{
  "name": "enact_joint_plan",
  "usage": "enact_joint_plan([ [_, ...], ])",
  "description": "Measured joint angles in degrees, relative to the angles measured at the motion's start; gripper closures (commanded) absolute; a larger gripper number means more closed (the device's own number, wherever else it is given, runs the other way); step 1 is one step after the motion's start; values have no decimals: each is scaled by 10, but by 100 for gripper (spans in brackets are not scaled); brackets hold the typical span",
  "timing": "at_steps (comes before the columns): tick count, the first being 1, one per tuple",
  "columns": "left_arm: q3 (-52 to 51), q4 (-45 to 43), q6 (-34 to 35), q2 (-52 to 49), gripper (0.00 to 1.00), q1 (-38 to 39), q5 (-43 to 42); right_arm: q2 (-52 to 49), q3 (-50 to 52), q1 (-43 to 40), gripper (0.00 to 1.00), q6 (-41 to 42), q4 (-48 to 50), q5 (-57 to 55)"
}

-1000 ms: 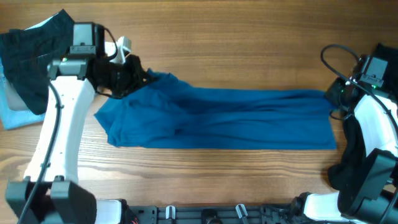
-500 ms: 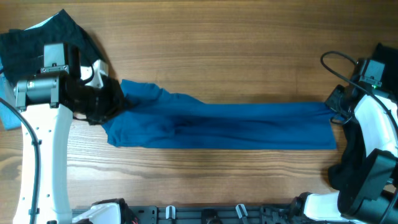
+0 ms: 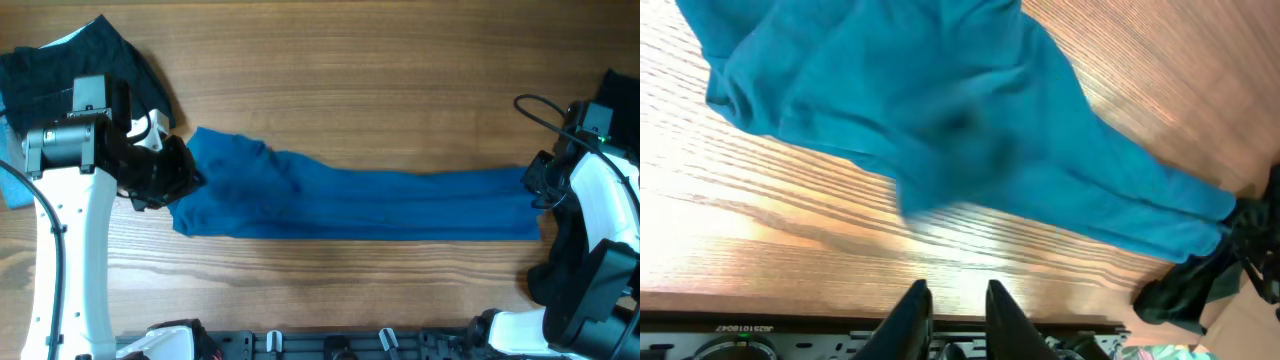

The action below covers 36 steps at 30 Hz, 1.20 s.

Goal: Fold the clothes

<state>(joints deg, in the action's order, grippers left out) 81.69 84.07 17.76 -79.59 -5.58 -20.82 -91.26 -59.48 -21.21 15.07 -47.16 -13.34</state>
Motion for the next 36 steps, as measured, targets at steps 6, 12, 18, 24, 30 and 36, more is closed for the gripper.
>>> enact_joint_plan([
  [6,0,-3,-1,0,70,0,1,0,0,0,52,0,-1,0],
  [12,0,-80,-1,0,68,0,3,0,0,0,48,-2,-2,74],
  [18,0,-120,-1,-49,65,5,5,0,29,0,49,-2,9,96],
  [24,0,-153,-1,-160,57,64,9,0,58,0,75,2,20,102],
  [30,0,-162,-1,-263,59,116,9,0,58,0,96,1,12,103],
  [36,0,-151,-1,-297,58,124,10,0,58,0,96,43,-73,38],
])
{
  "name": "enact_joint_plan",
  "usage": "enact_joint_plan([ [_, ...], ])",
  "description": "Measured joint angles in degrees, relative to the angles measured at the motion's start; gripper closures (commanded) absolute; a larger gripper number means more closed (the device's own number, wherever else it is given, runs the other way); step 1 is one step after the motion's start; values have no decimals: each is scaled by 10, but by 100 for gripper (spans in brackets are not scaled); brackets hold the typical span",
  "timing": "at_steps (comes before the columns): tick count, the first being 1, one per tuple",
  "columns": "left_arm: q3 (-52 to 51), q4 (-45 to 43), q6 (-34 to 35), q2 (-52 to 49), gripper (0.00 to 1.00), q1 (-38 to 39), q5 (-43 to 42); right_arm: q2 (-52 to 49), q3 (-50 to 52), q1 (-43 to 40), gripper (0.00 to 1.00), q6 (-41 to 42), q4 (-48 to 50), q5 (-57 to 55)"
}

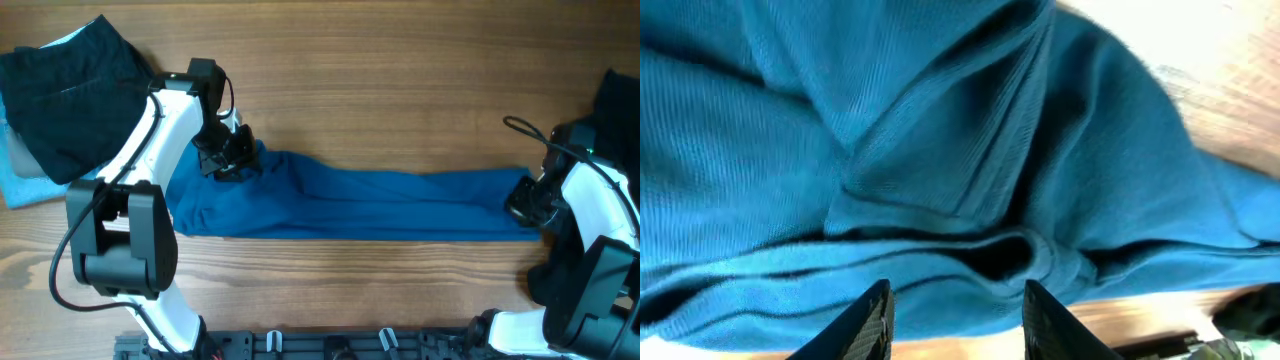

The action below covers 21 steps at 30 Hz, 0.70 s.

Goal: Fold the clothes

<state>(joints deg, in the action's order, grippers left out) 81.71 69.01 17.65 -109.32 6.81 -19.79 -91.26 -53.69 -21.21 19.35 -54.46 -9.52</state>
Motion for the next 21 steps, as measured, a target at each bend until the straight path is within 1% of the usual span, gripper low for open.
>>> enact_joint_plan([
  [3,0,11,0,0,58,0,11,0,0,0,95,62,-30,-66],
  [4,0,12,0,0,58,0,14,0,0,0,94,80,-31,-75],
  [5,0,13,0,0,56,0,18,0,0,0,90,94,-30,-75],
  [7,0,13,0,0,55,0,20,0,0,0,82,99,-18,-67],
  [8,0,12,0,0,55,0,20,0,-3,0,82,79,9,-40],
  [9,0,11,0,0,55,0,20,0,-6,0,82,72,10,-31],
  [10,0,10,0,0,55,0,21,0,-14,0,78,62,8,-16],
  [12,0,11,0,0,55,0,22,0,-46,0,55,47,8,9],
  [15,0,10,0,0,55,0,22,1,-72,0,51,32,7,30],
  [17,0,10,0,0,54,0,22,2,-71,0,50,28,-11,36],
  [19,0,10,0,0,54,0,22,2,-63,0,50,28,-17,40],
  [21,0,10,0,0,54,0,22,3,-41,0,50,28,4,40],
])
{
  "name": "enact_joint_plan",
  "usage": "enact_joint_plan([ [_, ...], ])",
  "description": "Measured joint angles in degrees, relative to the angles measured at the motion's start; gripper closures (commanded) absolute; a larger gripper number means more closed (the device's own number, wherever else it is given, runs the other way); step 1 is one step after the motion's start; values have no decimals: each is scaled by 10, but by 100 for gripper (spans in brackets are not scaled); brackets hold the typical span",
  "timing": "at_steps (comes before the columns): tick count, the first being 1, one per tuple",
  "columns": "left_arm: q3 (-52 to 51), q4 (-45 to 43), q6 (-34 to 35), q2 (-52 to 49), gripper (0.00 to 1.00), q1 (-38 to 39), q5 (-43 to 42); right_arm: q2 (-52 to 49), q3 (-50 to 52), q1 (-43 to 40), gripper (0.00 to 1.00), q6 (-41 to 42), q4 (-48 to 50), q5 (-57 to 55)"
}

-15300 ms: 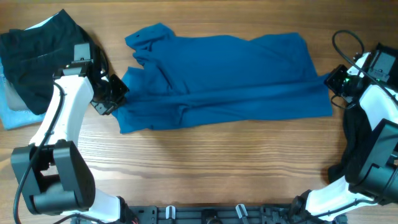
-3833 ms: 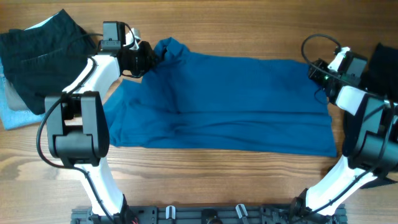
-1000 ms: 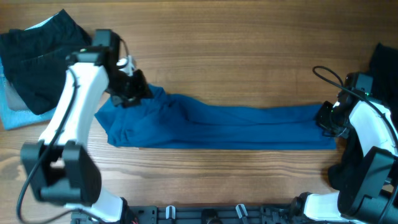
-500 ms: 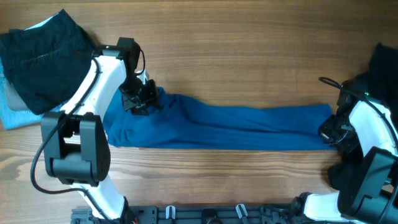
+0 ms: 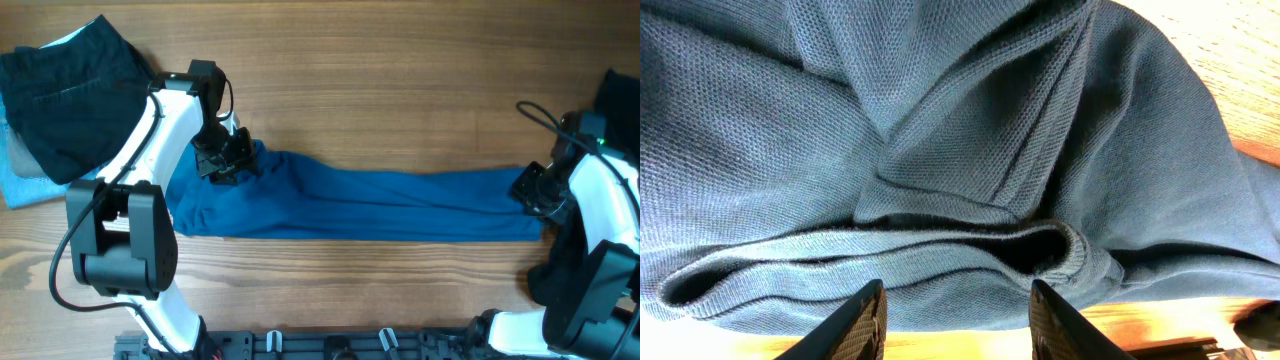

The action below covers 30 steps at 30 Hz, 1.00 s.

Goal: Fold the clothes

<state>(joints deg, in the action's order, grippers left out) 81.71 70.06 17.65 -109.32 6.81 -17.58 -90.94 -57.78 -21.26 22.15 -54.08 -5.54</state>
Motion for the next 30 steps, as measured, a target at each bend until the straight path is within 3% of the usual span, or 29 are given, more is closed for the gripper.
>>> enact_joint_plan([
  [12,0,0,0,0,54,0,0,1,73,0,52,25,99,-37],
  [14,0,0,0,0,54,0,0,1,96,0,65,25,117,-37],
  [16,0,0,0,0,54,0,0,1,105,0,87,28,119,-38],
  [18,0,0,0,0,54,0,0,1,106,0,95,33,120,-39],
  [23,0,0,0,0,54,0,0,1,85,0,96,33,69,-39],
  [26,0,0,0,0,54,0,2,2,14,0,96,33,28,-37],
  [30,0,0,0,0,55,0,2,2,-92,0,96,16,62,30],
])
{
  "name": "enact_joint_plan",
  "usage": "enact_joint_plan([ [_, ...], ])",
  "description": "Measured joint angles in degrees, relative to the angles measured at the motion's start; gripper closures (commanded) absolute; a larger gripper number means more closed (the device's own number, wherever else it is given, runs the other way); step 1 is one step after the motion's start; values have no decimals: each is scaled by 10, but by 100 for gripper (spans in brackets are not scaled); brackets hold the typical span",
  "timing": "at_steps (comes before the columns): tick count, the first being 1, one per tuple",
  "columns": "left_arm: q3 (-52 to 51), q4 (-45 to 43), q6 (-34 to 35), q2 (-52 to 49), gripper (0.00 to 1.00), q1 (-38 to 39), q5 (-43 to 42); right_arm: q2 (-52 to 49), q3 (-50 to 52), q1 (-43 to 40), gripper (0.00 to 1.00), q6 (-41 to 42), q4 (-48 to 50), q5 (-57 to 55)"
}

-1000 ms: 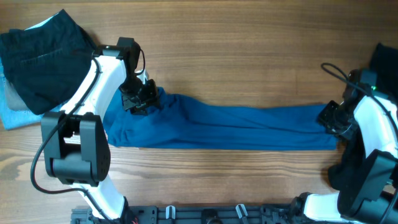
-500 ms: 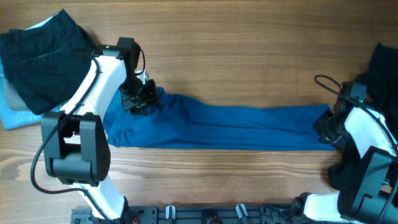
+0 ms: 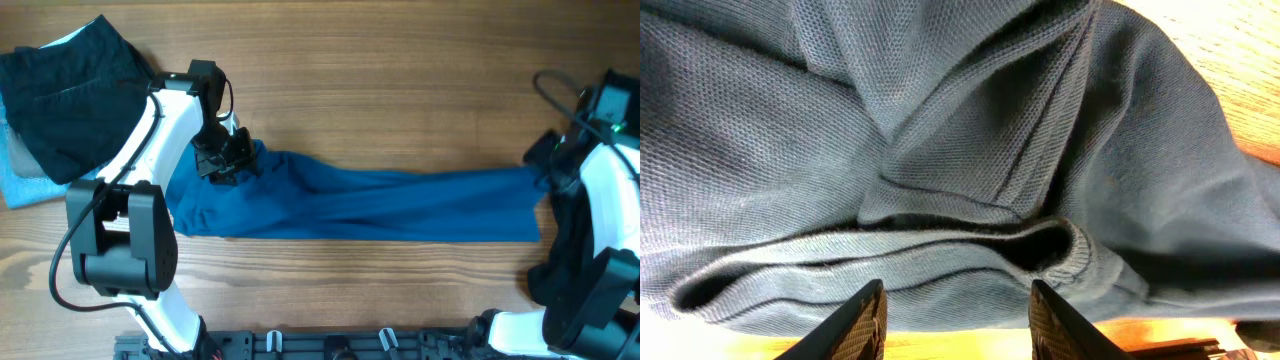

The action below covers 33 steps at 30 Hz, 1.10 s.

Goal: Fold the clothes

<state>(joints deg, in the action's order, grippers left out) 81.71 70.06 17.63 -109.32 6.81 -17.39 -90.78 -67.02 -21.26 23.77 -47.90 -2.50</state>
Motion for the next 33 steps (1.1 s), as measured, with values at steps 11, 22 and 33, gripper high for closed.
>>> enact_joint_plan([
  [11,0,0,0,0,55,0,0,1,-43,0,96,-7,173,177],
  [22,0,0,0,0,54,0,0,1,-44,0,96,-20,27,124],
  [33,0,0,0,0,55,0,0,2,44,0,87,-26,-85,-80],
])
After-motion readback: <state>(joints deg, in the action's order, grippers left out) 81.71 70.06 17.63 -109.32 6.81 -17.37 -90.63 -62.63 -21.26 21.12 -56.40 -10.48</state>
